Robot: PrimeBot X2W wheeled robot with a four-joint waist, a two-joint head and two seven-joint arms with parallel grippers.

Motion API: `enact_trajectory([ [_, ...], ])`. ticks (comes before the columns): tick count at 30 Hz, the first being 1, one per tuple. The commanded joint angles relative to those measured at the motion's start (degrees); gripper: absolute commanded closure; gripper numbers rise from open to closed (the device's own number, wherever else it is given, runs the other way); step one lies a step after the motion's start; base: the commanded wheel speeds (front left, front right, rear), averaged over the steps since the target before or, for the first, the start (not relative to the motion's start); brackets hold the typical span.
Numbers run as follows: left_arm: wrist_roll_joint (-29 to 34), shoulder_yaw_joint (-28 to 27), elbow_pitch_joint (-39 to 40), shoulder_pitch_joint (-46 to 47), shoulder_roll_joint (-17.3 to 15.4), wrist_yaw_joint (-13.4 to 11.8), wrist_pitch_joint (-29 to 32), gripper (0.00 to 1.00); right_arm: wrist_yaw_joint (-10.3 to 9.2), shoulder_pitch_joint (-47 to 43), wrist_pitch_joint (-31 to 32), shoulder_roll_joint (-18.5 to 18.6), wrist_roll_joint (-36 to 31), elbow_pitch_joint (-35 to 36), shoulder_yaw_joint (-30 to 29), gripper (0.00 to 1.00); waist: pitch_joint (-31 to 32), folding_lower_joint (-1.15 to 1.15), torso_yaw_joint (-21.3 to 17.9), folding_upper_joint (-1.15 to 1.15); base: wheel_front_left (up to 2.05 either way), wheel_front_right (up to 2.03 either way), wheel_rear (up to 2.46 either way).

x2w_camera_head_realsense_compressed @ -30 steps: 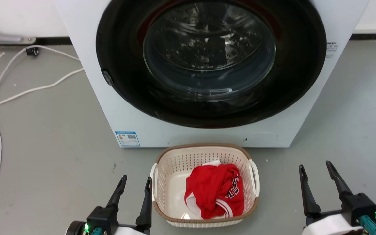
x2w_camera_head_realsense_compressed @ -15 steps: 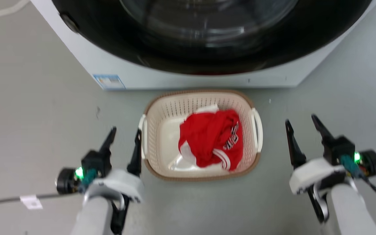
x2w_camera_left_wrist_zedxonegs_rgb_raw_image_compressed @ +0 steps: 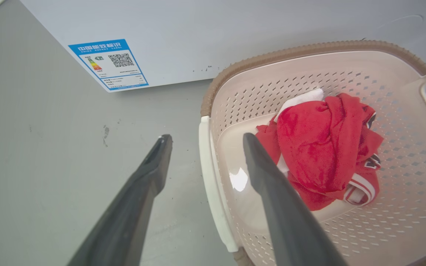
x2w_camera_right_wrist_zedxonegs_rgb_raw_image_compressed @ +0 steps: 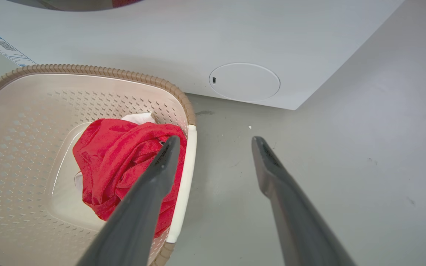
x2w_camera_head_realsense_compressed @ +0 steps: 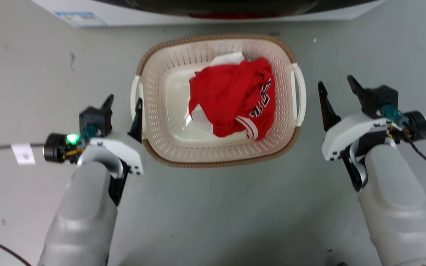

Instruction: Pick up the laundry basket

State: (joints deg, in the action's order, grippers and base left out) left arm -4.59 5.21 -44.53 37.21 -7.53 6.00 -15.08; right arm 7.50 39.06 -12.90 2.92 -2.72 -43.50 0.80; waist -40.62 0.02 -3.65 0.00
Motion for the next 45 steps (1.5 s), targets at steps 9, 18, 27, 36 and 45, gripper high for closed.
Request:
enact_trajectory([
  [9, -0.4, 1.4, -12.8, 11.6, -1.7, 0.9, 0.0, 0.00, -0.02, 8.1, 0.6, -0.1, 3.2, -7.9, 4.8, 0.00, -6.7, -0.02, 0.1, 0.00, 0.00, 0.00, 0.00],
  [18, -1.2, 4.9, -21.1, 17.7, -1.4, 1.4, 0.8, 0.00, -0.02, 14.2, 3.2, 0.0, 4.9, -14.8, 5.8, 0.00, -8.9, -0.02, 0.5, 0.00, 0.00, 0.00, 0.00],
  [27, -4.0, 10.2, -25.2, 22.3, -1.1, 1.5, 4.8, 0.00, -0.02, 19.2, 8.8, -0.1, 6.4, -19.7, 8.6, 0.00, -11.0, -0.02, 0.4, 0.00, 0.00, 0.00, 0.00],
  [36, -10.4, 17.1, -24.8, 24.7, -2.4, 1.5, 10.5, 0.00, -0.02, 22.5, 14.1, -0.1, 9.9, -22.6, 12.2, 0.00, -12.5, -0.02, 0.7, 0.00, 0.00, 0.00, 0.00],
  [45, -16.0, 23.4, -22.6, 24.1, -4.2, 1.4, 12.3, 0.00, -0.02, 23.8, 14.5, -0.1, 10.6, -24.9, 13.4, 0.00, -13.1, -0.02, 1.0, 0.00, 0.00, 0.00, 0.00],
])
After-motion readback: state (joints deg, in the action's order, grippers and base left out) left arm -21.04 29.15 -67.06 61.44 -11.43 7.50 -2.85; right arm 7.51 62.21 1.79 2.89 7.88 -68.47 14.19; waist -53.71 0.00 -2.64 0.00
